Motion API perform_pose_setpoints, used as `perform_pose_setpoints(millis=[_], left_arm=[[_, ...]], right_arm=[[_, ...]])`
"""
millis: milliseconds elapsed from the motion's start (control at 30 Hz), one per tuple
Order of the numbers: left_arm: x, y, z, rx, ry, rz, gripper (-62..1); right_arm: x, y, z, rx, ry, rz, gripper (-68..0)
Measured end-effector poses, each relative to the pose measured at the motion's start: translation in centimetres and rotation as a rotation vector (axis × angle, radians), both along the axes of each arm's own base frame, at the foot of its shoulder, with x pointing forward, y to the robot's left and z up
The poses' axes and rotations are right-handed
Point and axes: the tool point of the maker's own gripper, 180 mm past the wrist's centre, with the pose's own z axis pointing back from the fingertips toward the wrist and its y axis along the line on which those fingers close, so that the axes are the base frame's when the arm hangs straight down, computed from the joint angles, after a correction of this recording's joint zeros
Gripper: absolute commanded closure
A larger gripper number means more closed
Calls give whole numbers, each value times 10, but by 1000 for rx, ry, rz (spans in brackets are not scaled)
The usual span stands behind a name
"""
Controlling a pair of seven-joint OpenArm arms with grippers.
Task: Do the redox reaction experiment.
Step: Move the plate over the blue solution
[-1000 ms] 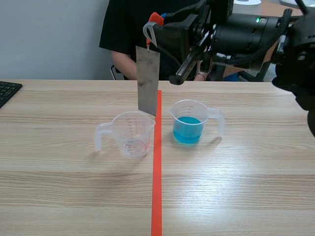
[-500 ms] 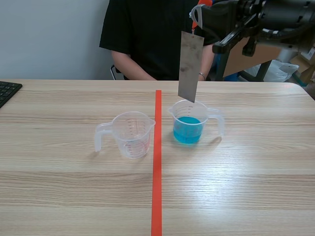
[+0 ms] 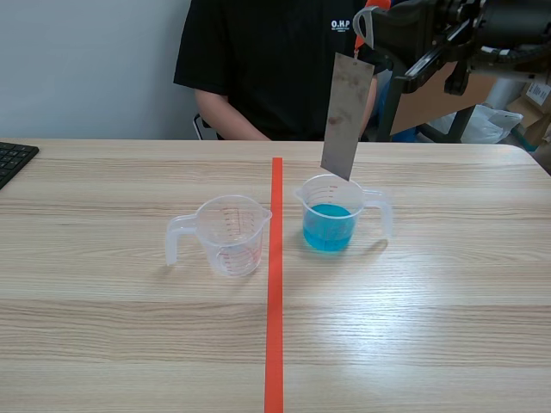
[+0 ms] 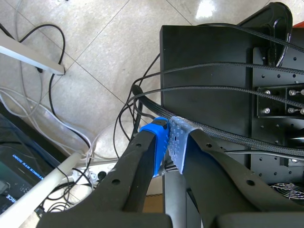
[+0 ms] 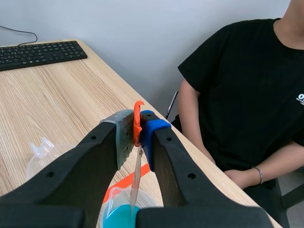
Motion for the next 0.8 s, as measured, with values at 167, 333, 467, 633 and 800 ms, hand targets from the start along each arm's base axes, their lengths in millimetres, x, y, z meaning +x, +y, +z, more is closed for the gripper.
perform_pose_setpoints(millis=[167,333,467,633,800], left_arm=[[0,0,0,0,0,0,-34],[1,5,3,10,-3,-16,-34],[12,19,24,25,-71,-56,-34],[40,25,58,24,-150,-218,-34],[79,19,84,18,-202,-414,-34]], right_arm=[[0,0,0,0,0,0,-15],[0,0,0,0,0,1,-15],[0,0,0,0,0,1,-15],[0,0,0,0,0,1,-15],[0,0,0,0,0,1,-15]])
